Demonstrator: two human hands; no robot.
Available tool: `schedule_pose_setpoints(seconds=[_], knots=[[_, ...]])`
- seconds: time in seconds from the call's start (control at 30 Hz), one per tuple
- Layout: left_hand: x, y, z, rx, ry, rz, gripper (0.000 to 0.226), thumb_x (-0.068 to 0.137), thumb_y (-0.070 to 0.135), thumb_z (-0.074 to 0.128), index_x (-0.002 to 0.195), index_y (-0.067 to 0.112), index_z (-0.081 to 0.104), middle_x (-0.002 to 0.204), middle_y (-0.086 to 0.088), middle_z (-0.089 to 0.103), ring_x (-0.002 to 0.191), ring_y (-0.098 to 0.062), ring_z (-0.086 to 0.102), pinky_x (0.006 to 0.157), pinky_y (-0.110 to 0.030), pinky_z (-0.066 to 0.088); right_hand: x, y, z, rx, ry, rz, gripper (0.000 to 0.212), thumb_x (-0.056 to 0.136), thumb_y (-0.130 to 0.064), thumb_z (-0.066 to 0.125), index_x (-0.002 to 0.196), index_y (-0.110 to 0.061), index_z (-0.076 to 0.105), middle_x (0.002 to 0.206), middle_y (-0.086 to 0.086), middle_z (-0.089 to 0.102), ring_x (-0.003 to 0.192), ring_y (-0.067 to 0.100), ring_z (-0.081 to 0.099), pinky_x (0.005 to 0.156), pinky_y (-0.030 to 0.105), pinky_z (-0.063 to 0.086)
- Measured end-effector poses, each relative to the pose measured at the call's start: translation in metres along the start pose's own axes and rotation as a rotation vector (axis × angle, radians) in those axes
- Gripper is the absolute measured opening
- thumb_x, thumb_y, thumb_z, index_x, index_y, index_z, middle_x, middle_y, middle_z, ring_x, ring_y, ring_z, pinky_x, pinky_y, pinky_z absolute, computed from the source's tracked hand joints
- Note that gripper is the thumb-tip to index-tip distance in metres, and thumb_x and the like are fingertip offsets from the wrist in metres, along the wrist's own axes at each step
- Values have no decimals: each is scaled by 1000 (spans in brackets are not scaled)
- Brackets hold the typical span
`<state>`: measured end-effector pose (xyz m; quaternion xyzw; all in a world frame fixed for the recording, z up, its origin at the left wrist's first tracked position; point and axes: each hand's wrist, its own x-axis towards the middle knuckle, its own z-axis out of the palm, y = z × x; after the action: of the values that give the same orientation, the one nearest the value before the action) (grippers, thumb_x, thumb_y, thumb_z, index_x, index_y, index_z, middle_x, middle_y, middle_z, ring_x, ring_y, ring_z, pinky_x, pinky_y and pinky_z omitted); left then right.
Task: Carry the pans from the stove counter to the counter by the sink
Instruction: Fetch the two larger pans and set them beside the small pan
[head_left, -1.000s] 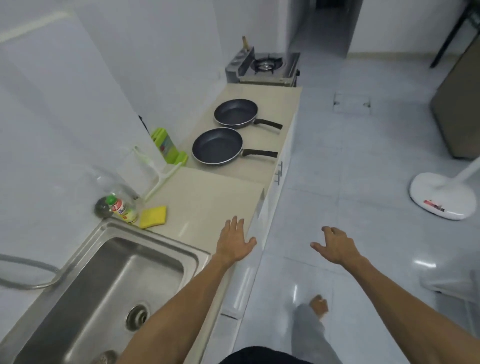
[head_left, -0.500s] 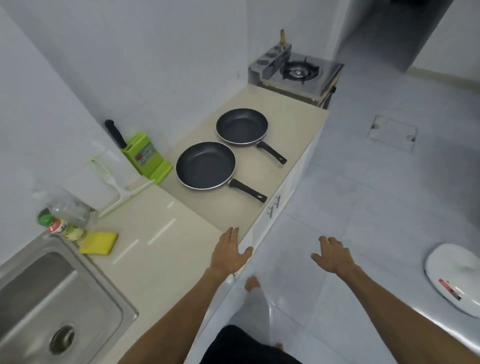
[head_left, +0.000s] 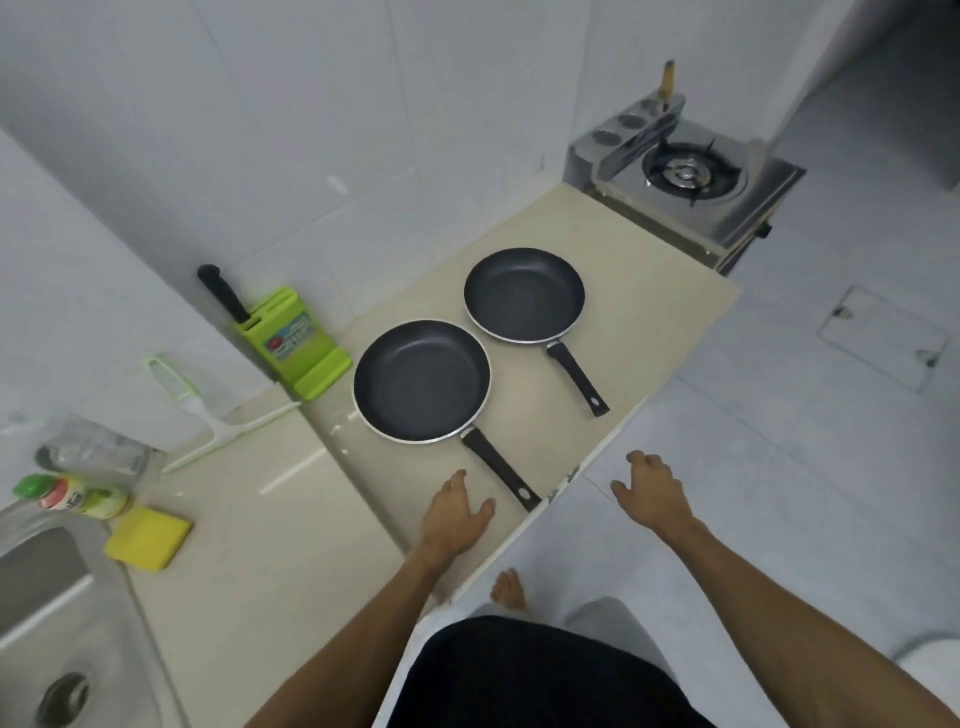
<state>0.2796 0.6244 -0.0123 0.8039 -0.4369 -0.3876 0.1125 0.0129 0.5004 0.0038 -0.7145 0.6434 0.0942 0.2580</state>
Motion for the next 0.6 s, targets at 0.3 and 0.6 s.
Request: schedule_pose_setpoints(seconds=[0.3,0.6], knots=[[49,36,19,-198,10,-238,75,95,46,60,149,1,33,137,-23,59,126,-38,57,101,-40,46,99,-10,-30,-18,-11,-135,52,92,-28,58,132,0,40,128,27,50,114,43,49,93,51,45],[89,85,54,-756,176,-617,48,97,39,61,125,3,50,114,-19,65,84,-32,68,78,-43,59,202,-10,-36,234,-200,-143,69,94,-41,58,142,-1,28,137,28,45,122,40,47,100,50,44]])
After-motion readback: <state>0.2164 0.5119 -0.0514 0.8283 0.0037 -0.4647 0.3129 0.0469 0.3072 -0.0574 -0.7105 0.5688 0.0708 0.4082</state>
